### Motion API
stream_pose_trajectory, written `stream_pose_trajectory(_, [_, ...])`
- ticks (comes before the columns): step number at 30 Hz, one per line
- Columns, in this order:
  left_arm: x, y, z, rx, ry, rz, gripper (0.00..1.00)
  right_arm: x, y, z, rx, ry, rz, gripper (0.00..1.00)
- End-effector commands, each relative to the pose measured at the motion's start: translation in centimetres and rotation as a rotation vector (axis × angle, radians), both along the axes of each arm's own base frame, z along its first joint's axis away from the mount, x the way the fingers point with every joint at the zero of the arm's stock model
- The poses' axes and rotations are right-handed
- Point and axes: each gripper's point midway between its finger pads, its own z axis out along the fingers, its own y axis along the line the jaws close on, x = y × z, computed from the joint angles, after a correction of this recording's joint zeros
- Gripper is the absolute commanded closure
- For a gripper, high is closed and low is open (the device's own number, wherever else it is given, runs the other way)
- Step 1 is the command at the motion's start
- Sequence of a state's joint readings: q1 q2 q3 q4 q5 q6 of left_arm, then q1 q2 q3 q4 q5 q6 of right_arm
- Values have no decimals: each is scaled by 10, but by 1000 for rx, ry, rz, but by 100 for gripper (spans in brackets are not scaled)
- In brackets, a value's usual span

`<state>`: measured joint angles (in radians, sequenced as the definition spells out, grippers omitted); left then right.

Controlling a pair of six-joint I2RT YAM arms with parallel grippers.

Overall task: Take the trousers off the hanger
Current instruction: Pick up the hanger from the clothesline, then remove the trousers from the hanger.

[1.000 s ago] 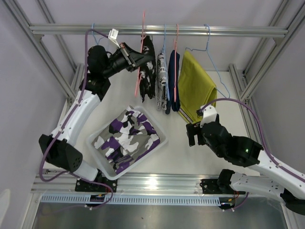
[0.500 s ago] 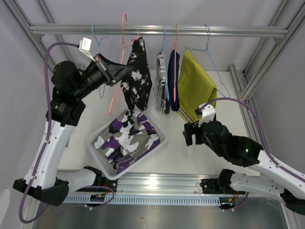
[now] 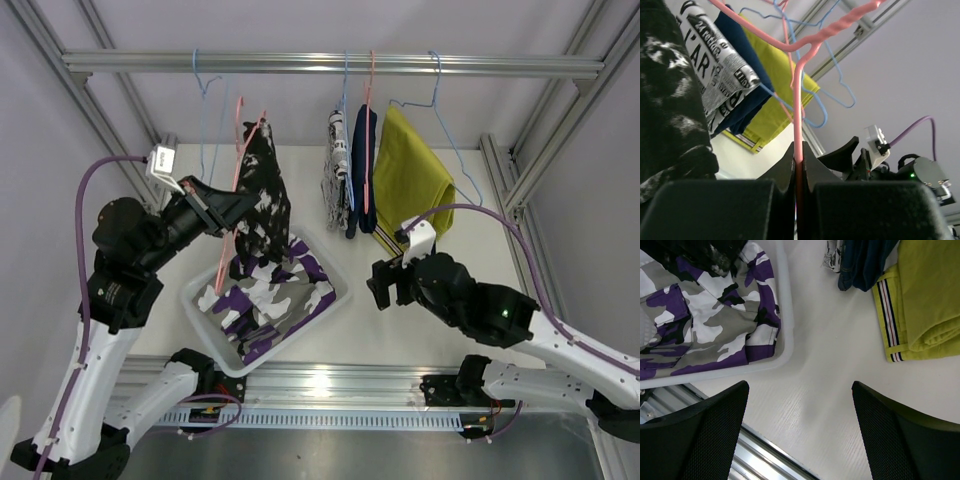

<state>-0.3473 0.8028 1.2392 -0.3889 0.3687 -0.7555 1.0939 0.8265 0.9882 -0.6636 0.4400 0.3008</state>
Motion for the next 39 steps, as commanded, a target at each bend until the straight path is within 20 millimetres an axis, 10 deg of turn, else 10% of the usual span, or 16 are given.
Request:
stream_pose_trajectory(1, [-10, 6, 23, 0, -166, 13, 99, 1, 22, 12, 47, -4, 25, 11])
stream_pose_trajectory(11, [-11, 1, -23, 71, -138, -10, 100, -4, 65, 13, 56, -43, 98, 11])
stream_pose_trajectory(18, [-6, 4, -38, 114, -154, 8, 100, 4, 106, 50, 167, -260, 117, 9])
stream_pose_trajectory(30, [1, 13, -58, 155, -190, 73, 99, 45, 216, 69, 19, -383, 151, 4])
stream_pose_trajectory(39, [-4, 22, -57, 180, -234, 122, 100, 90, 224, 76, -16, -411, 75, 2])
